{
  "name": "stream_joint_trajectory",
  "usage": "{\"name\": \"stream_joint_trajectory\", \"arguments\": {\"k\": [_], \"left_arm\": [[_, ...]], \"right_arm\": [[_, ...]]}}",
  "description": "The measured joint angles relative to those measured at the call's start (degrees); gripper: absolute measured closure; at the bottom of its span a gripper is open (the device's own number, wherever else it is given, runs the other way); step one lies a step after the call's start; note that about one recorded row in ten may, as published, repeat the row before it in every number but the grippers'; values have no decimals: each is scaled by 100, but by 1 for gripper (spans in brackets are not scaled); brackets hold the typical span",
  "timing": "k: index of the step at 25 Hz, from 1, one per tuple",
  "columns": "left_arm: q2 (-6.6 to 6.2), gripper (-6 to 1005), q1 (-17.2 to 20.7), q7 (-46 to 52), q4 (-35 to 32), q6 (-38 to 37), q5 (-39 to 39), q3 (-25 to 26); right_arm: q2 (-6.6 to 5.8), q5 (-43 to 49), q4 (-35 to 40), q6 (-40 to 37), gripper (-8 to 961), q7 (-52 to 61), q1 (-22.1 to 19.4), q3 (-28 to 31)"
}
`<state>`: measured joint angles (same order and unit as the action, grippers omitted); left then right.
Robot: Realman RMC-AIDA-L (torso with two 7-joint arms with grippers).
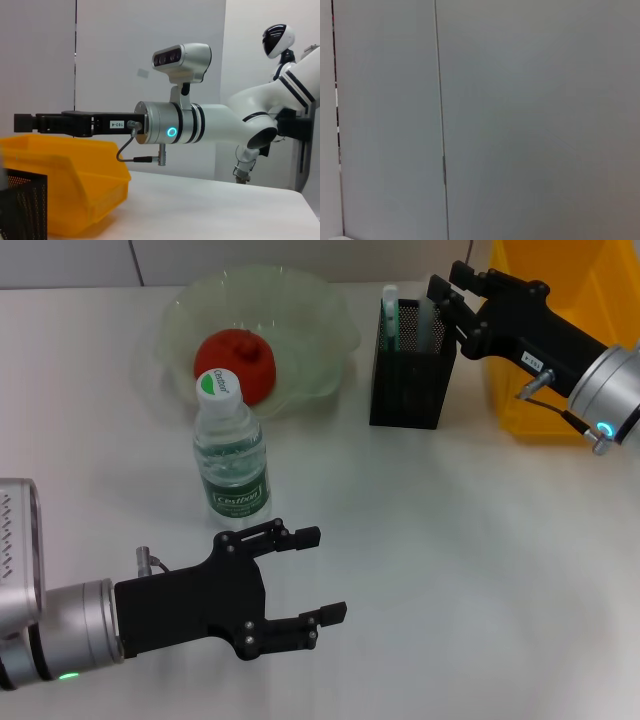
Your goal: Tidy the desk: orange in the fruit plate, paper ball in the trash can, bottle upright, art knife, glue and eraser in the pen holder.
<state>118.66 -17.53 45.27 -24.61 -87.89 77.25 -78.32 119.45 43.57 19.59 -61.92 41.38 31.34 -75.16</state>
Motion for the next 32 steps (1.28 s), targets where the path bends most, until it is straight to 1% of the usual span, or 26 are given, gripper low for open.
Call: {"name": "stream_joint_trajectory", "arguments": {"k": [3, 5, 7, 10, 13, 14, 15, 17, 21, 22, 25, 32], "left_arm": [[0, 204, -4, 0, -1, 1, 0, 0], [-3, 204, -5, 0, -5, 0, 0, 0], [-6, 204, -6, 0, -9, -2, 0, -1], [-15, 204, -6, 0, -9, -4, 0, 12], [-17, 204, -11, 7, -9, 0, 0, 10], [-18, 204, -13, 25, -11, 2, 0, 6], [-20, 204, -16, 40, -12, 4, 0, 4], [-24, 204, -28, 64, -13, 9, 0, 3], [-27, 204, -63, 107, -12, 11, 0, 1], [-27, 204, -73, 121, -12, 11, 0, 0], [-27, 204, -109, 138, -10, 18, 0, 0], [-27, 204, -119, 140, -3, 41, 0, 0]], "right_arm": [[0, 9, 25, -200, 708, -10, -71, -10], [-10, 14, 73, -675, 679, -21, -241, -13], [-21, 17, 197, -1242, 635, 40, -494, -4], [-64, 204, 584, -1906, 549, 439, -1059, -13], [-181, 1002, 1133, -2237, 476, 1048, -1735, 104], [-209, 1324, 1251, -2349, 454, 1162, -1887, 196], [-234, 1693, 1354, -2489, 432, 1228, -2053, 336], [-245, 2513, 1409, -2821, 388, 1151, -2286, 739], [-197, 4053, 1387, -3430, 300, 755, -2468, 1535], [-187, 4231, 1383, -3518, 278, 732, -2481, 1627], [-161, 4462, 1374, -3635, 107, 716, -2511, 1752], [-104, 4485, 1355, -3577, 110, 713, -2525, 1777]]}}
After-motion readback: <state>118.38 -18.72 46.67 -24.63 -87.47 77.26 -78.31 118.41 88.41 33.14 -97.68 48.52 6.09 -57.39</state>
